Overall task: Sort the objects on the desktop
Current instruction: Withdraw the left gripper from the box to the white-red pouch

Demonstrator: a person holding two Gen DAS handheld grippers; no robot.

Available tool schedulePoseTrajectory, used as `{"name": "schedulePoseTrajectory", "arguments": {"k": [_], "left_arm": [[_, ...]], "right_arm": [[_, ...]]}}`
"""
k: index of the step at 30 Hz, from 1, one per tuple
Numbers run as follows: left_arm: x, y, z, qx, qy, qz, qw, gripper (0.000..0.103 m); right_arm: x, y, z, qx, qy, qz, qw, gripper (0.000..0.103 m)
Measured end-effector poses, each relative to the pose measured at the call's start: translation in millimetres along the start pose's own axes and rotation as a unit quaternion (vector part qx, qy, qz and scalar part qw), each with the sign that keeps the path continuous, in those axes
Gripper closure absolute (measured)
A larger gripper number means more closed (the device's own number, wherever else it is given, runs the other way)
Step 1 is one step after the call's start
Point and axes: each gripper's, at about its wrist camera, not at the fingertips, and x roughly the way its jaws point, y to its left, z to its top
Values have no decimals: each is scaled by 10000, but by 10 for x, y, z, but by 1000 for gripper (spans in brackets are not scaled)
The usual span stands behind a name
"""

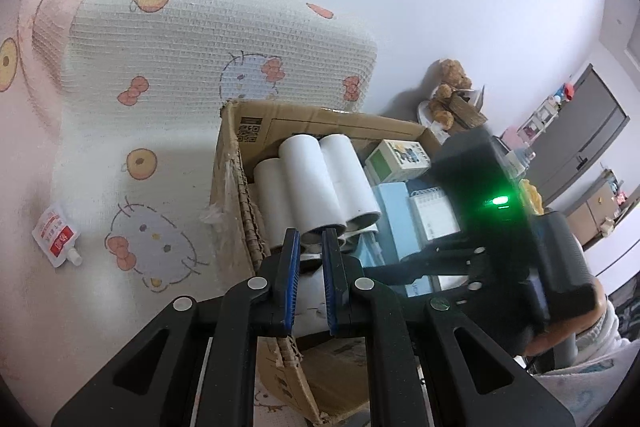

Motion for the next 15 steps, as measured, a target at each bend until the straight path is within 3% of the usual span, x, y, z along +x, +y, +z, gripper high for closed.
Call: {"name": "schedulePoseTrajectory", "arguments": {"k": [7, 15], "left_arm": [[-88, 34, -49, 47, -82, 155, 9998, 92], [-370, 424, -132, -510, -498, 665, 9952, 92]], "right_arm": [[-343, 429, -17, -582, -853, -473, 9935, 83], [-437, 680, 282, -875, -1211, -308, 9883, 83]]}}
